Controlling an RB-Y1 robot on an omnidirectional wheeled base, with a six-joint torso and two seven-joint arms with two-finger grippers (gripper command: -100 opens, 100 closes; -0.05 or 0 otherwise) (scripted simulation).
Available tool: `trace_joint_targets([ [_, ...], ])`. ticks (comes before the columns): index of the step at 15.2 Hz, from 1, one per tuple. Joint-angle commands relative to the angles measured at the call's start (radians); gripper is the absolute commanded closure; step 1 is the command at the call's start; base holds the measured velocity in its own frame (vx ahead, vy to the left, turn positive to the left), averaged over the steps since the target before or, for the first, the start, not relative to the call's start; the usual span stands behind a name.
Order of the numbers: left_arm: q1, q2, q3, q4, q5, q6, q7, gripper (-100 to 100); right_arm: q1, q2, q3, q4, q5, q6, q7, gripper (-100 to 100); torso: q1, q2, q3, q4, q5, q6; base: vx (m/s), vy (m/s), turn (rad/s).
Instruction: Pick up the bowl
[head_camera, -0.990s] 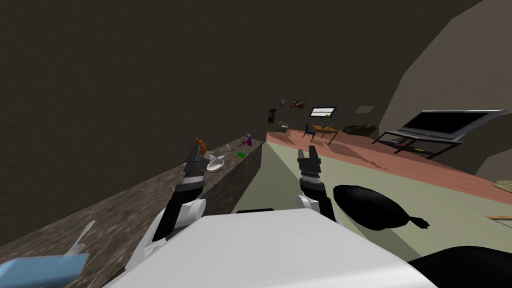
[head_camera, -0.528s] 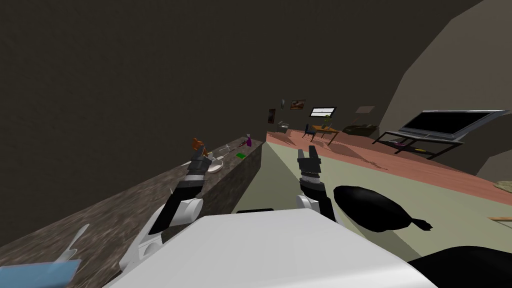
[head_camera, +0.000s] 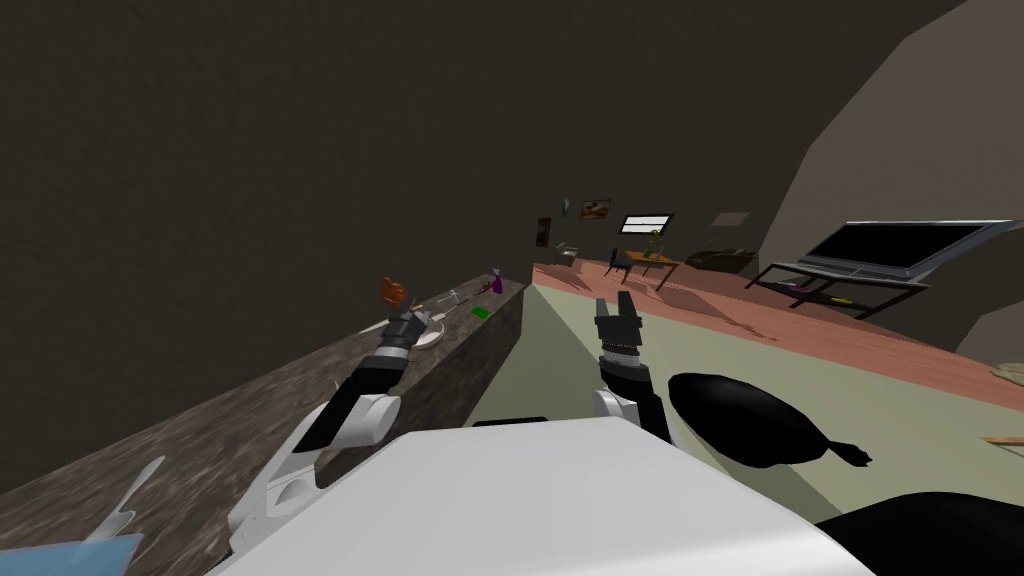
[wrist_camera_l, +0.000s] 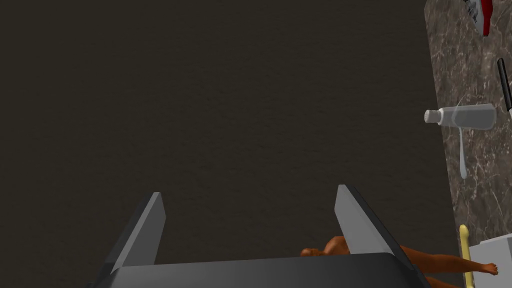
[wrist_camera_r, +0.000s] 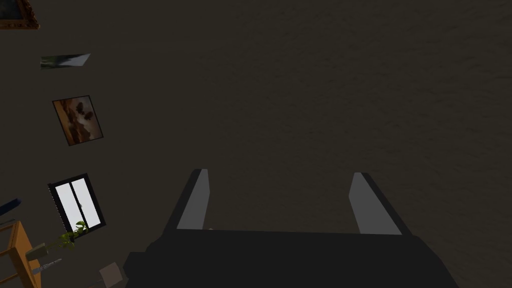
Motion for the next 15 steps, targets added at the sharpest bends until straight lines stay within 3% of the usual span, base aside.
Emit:
trace_joint_targets([
  [1, -0.007, 0.025, 0.004, 0.01, 0.023, 0.05, 0.018, -100, 0.0, 0.0, 0.0, 0.0, 0.0, 0.0, 0.0, 0, 0.0, 0.0, 0.0, 0.0, 0.0, 0.0, 0.035, -0.014, 0.0],
  [2, -0.007, 0.025, 0.004, 0.01, 0.023, 0.059, 0.018, -100, 0.0, 0.0, 0.0, 0.0, 0.0, 0.0, 0.0, 0, 0.0, 0.0, 0.0, 0.0, 0.0, 0.0, 0.025, -0.011, 0.001],
  [3, -0.014, 0.054, 0.008, 0.018, 0.051, 0.087, 0.036, -100, 0.0, 0.0, 0.0, 0.0, 0.0, 0.0, 0.0, 0, 0.0, 0.0, 0.0, 0.0, 0.0, 0.0, 0.03, -0.011, 0.001],
  [5, -0.014, 0.054, 0.008, 0.018, 0.051, 0.116, 0.036, -100, 0.0, 0.0, 0.0, 0.0, 0.0, 0.0, 0.0, 0, 0.0, 0.0, 0.0, 0.0, 0.0, 0.0, 0.028, -0.008, -0.001],
  [6, -0.02, 0.083, 0.012, 0.026, 0.08, 0.144, 0.056, -100, 0.0, 0.0, 0.0, 0.0, 0.0, 0.0, 0.0, 0, 0.0, 0.0, 0.0, 0.0, 0.0, 0.0, 0.025, -0.007, 0.0],
  [8, -0.02, 0.083, 0.012, 0.026, 0.08, 0.176, 0.056, -100, 0.0, 0.0, 0.0, 0.0, 0.0, 0.0, 0.0, 0, 0.0, 0.0, 0.0, 0.0, 0.0, 0.0, 0.027, -0.007, 0.0],
  [9, -0.027, 0.111, 0.016, 0.034, 0.11, 0.208, 0.076, -100, 0.0, 0.0, 0.0, 0.0, 0.0, 0.0, 0.0, 0, 0.0, 0.0, 0.0, 0.0, 0.0, 0.0, 0.03, -0.012, 0.0],
  [11, -0.027, 0.111, 0.016, 0.034, 0.11, 0.238, 0.076, -100, 0.0, 0.0, 0.0, 0.0, 0.0, 0.0, 0.0, 0, 0.0, 0.0, 0.0, 0.0, 0.0, 0.0, 0.03, -0.011, 0.0],
  [12, -0.035, 0.139, 0.02, 0.042, 0.141, 0.264, 0.097, -100, 0.0, 0.0, 0.0, 0.0, 0.0, 0.0, 0.0, 0, 0.0, 0.0, 0.0, 0.0, 0.0, 0.0, 0.033, -0.005, 0.001],
  [14, -0.035, 0.139, 0.02, 0.042, 0.141, 0.301, 0.097, -100, 0.0, 0.0, 0.0, 0.0, 0.0, 0.0, 0.0, 0, 0.0, 0.0, 0.0, 0.0, 0.0, 0.0, 0.031, -0.005, 0.001],
  [15, -0.042, 0.167, 0.025, 0.051, 0.172, 0.328, 0.118, -100, 0.0, 0.0, 0.0, 0.0, 0.0, 0.0, 0.0, 0, 0.0, 0.0, 0.0, 0.0, 0.0, 0.0, 0.028, -0.011, -0.002],
])
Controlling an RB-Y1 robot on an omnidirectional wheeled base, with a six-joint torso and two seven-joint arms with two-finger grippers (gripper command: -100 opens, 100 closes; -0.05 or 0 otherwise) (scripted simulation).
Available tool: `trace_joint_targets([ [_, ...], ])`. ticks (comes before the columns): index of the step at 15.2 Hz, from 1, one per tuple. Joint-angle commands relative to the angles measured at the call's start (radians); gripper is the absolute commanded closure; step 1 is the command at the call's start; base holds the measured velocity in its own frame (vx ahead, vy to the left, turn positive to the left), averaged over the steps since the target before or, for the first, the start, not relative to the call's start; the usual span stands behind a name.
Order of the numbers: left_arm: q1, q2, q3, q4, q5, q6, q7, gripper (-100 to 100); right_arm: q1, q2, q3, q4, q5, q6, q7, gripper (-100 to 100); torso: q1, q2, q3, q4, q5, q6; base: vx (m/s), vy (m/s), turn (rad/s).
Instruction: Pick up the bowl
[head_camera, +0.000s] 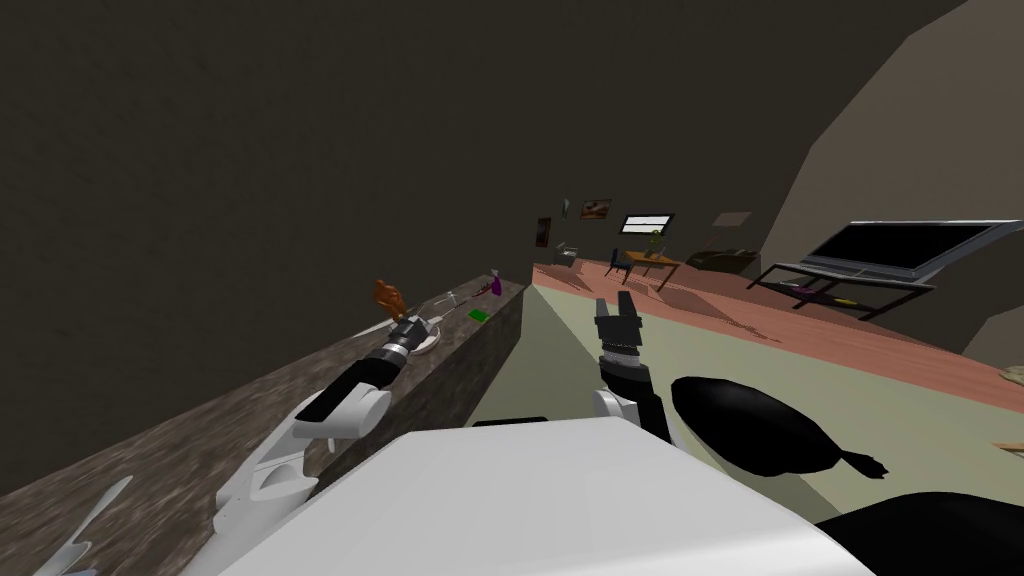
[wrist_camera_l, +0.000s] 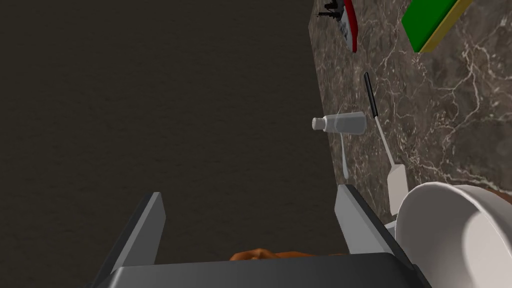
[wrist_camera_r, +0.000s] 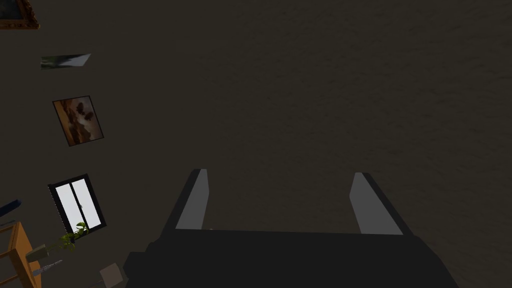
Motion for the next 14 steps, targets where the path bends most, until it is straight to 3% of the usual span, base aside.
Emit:
trace_joint_targets([
  [1, -0.004, 0.02, 0.003, 0.007, 0.023, 0.05, 0.017, -100, 0.0, 0.0, 0.0, 0.0, 0.0, 0.0, 0.0, 0, 0.0, 0.0, 0.0, 0.0, 0.0, 0.0, 0.034, -0.011, -0.001],
  [2, -0.004, 0.02, 0.003, 0.007, 0.023, 0.068, 0.017, -100, 0.0, 0.0, 0.0, 0.0, 0.0, 0.0, 0.0, 0, 0.0, 0.0, 0.0, 0.0, 0.0, 0.0, 0.026, -0.006, 0.002],
  [3, -0.011, 0.047, 0.008, 0.016, 0.055, 0.09, 0.038, -100, 0.0, 0.0, 0.0, 0.0, 0.0, 0.0, 0.0, 0, 0.0, 0.0, 0.0, 0.0, 0.0, 0.0, 0.032, -0.009, -0.001],
  [6, -0.011, 0.047, 0.008, 0.016, 0.055, 0.133, 0.038, -100, 0.0, 0.0, 0.0, 0.0, 0.0, 0.0, 0.0, 0, 0.0, 0.0, 0.0, 0.0, 0.0, 0.0, 0.028, -0.007, 0.0],
  [7, -0.019, 0.074, 0.012, 0.025, 0.087, 0.17, 0.06, -100, 0.0, 0.0, 0.0, 0.0, 0.0, 0.0, 0.0, 0, 0.0, 0.001, 0.0, 0.0, 0.0, 0.0, 0.025, -0.006, -0.001],
  [9, -0.019, 0.074, 0.012, 0.025, 0.087, 0.2, 0.06, -100, 0.0, 0.0, 0.0, 0.0, 0.0, 0.0, 0.0, 0, 0.0, 0.0, 0.0, 0.0, 0.0, 0.0, 0.029, -0.006, 0.001],
  [10, -0.027, 0.1, 0.017, 0.034, 0.12, 0.225, 0.082, -100, 0.0, 0.0, 0.0, 0.0, 0.0, 0.0, 0.0, 0, 0.0, 0.0, 0.0, 0.0, 0.0, 0.0, 0.032, -0.009, 0.0],
  [13, -0.027, 0.1, 0.017, 0.034, 0.12, 0.267, 0.082, -100, 0.0, 0.0, 0.0, 0.0, 0.0, 0.0, 0.0, 0, 0.0, 0.0, 0.0, 0.0, 0.0, 0.0, 0.027, -0.005, 0.0],
  [14, -0.034, 0.125, 0.022, 0.043, 0.153, 0.302, 0.104, -100, 0.0, 0.0, 0.0, 0.0, 0.0, 0.0, 0.0, 0, 0.0, 0.001, 0.0, 0.0, 0.0, 0.0, 0.026, -0.004, 0.0],
])
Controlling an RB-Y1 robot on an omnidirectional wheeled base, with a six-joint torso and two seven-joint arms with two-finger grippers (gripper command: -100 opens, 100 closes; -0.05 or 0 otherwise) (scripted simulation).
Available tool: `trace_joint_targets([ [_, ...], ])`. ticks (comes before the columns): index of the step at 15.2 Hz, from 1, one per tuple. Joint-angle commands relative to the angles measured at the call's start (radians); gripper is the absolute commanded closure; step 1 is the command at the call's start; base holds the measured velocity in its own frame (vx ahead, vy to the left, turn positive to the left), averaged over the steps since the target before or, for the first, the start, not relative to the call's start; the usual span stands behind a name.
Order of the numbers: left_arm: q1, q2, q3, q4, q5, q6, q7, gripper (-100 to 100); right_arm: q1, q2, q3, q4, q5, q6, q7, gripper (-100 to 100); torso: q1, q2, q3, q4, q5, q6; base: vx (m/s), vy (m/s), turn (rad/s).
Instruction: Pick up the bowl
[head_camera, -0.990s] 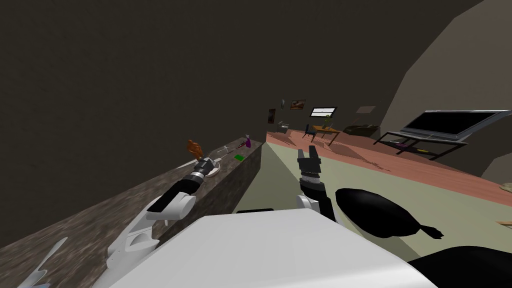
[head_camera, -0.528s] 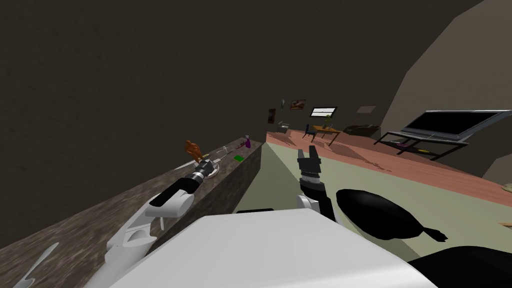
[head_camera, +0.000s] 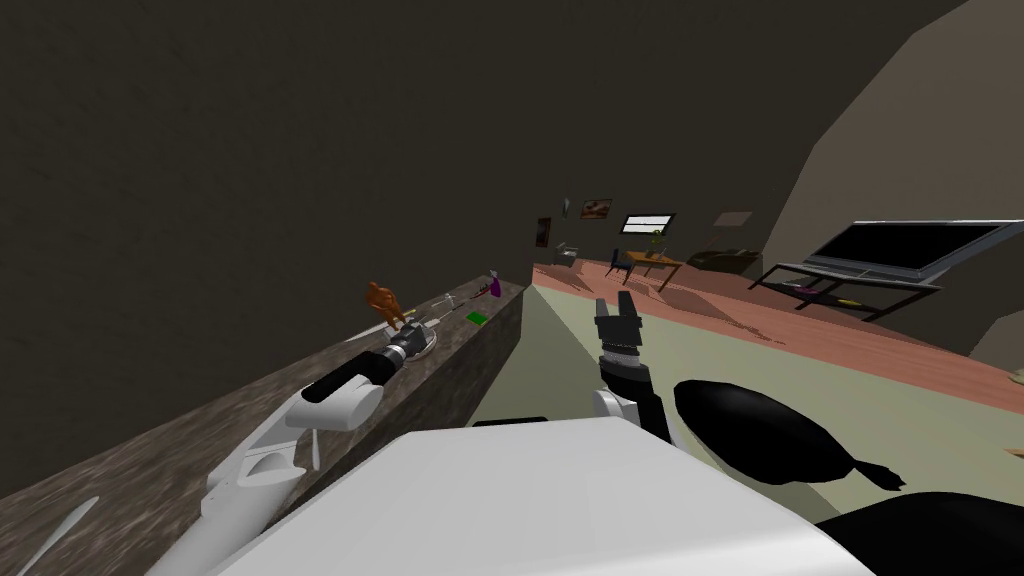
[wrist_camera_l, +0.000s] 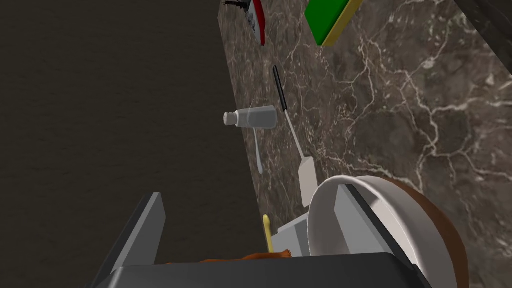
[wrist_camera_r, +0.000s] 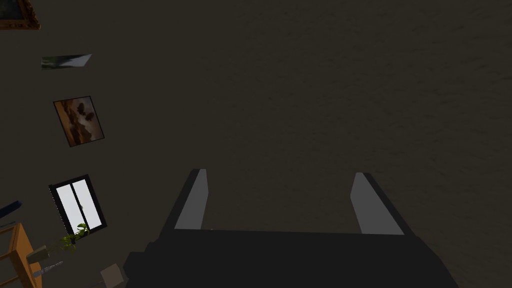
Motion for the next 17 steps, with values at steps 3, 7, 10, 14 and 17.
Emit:
trace_joint_targets([
  [3, -0.012, 0.041, 0.008, 0.014, 0.055, 0.091, 0.039, -100, 0.0, 0.0, 0.0, 0.0, 0.0, 0.0, 0.0, 0, 0.0, 0.0, 0.0, 0.0, 0.0, 0.0, 0.031, -0.006, 0.001],
  [7, -0.02, 0.065, 0.013, 0.023, 0.087, 0.168, 0.06, -100, 0.0, 0.0, 0.0, 0.0, 0.0, 0.0, 0.0, 0, 0.0, 0.0, 0.0, 0.0, 0.0, 0.0, 0.028, -0.006, 0.001],
  [10, -0.028, 0.088, 0.018, 0.033, 0.12, 0.227, 0.082, -100, 0.0, 0.0, 0.0, 0.0, 0.0, 0.0, 0.0, 0, 0.0, 0.0, 0.0, 0.0, 0.0, 0.0, 0.031, -0.003, 0.001],
  [14, -0.035, 0.111, 0.023, 0.042, 0.151, 0.303, 0.104, -100, 0.0, 0.0, 0.0, 0.0, 0.0, 0.0, 0.0, 0, 0.0, 0.0, 0.0, 0.0, 0.0, 0.0, 0.028, -0.003, 0.001],
  [17, -0.043, 0.132, 0.028, 0.051, 0.182, 0.358, 0.125, -100, 0.0, 0.0, 0.0, 0.0, 0.0, 0.0, 0.0, 0, 0.0, 0.0, 0.0, 0.0, 0.0, 0.0, 0.034, -0.002, 0.001],
])
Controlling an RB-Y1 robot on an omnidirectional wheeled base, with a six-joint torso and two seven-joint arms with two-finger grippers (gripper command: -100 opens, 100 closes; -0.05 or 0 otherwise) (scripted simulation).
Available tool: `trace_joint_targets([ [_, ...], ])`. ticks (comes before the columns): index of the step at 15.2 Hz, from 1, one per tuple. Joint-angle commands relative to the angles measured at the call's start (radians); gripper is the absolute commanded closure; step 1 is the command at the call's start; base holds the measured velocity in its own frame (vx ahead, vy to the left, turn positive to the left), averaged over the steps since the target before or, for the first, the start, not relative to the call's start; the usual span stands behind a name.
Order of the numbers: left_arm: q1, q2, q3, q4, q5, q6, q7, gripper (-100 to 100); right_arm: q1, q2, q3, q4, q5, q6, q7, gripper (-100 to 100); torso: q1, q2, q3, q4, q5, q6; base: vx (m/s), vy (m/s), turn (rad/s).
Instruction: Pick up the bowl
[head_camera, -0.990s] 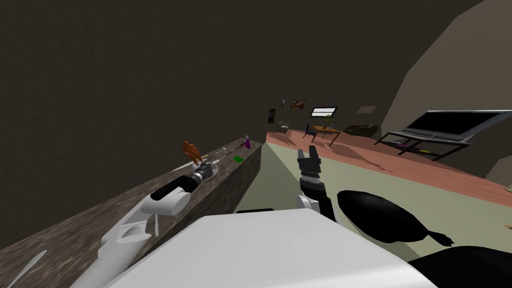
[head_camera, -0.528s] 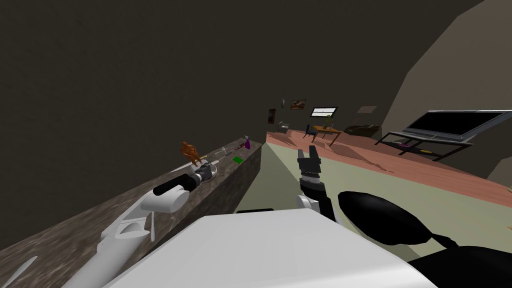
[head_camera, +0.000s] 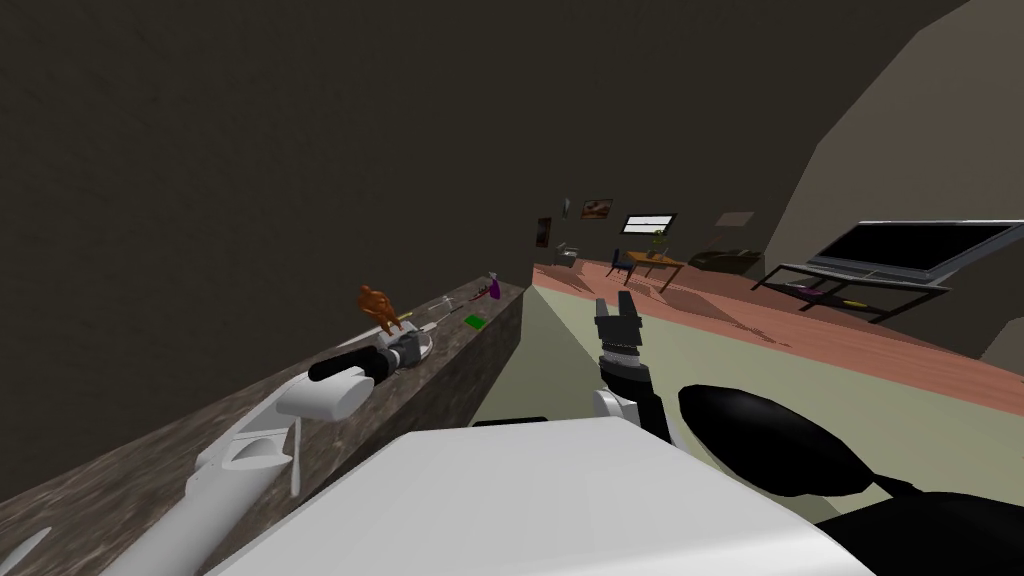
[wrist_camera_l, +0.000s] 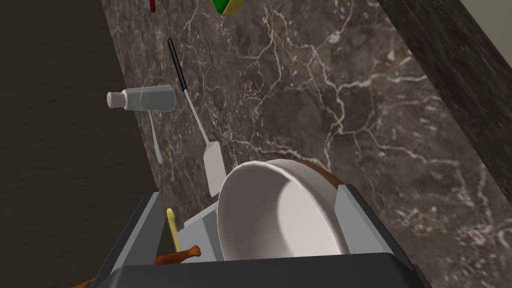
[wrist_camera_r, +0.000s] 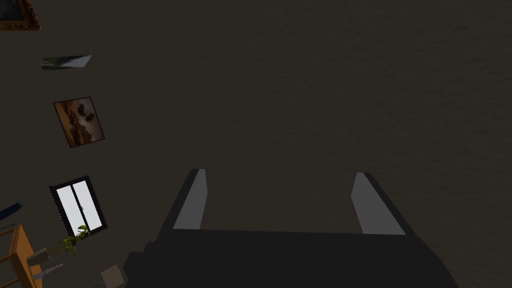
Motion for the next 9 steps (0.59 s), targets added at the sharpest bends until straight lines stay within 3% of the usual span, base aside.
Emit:
trace_joint_targets([
  [1, -0.007, 0.016, 0.004, 0.007, 0.023, 0.05, 0.017, -100, 0.0, 0.0, 0.0, 0.0, 0.0, 0.0, 0.0, 0, 0.0, 0.0, 0.0, 0.0, 0.0, 0.0, 0.04, 0.0, 0.002],
  [2, -0.007, 0.016, 0.004, 0.007, 0.023, 0.068, 0.017, -100, 0.0, 0.0, 0.0, 0.0, 0.0, 0.0, 0.0, 0, 0.0, 0.0, 0.0, 0.0, 0.0, 0.0, 0.028, -0.003, -0.001],
  [3, -0.014, 0.036, 0.009, 0.016, 0.053, 0.093, 0.038, -100, 0.0, 0.0, 0.0, 0.0, 0.0, 0.0, 0.0, 0, 0.0, 0.0, 0.0, 0.0, 0.0, 0.0, 0.034, -0.007, 0.001],
  [6, -0.014, 0.036, 0.009, 0.016, 0.053, 0.131, 0.038, -100, 0.0, 0.0, 0.0, 0.0, 0.0, 0.0, 0.0, 0, 0.0, 0.0, 0.0, 0.0, 0.0, 0.0, 0.029, -0.002, 0.002],
  [7, -0.022, 0.056, 0.014, 0.025, 0.083, 0.168, 0.058, -100, 0.0, 0.0, 0.0, 0.0, 0.0, 0.0, 0.0, 0, 0.0, 0.001, 0.0, 0.0, 0.0, 0.0, 0.025, -0.003, 0.001],
  [9, -0.022, 0.056, 0.014, 0.025, 0.083, 0.193, 0.058, -100, 0.0, 0.0, 0.0, 0.0, 0.0, 0.0, 0.0, 0, 0.0, 0.0, 0.0, 0.0, 0.0, 0.0, 0.029, 0.002, 0.002],
])
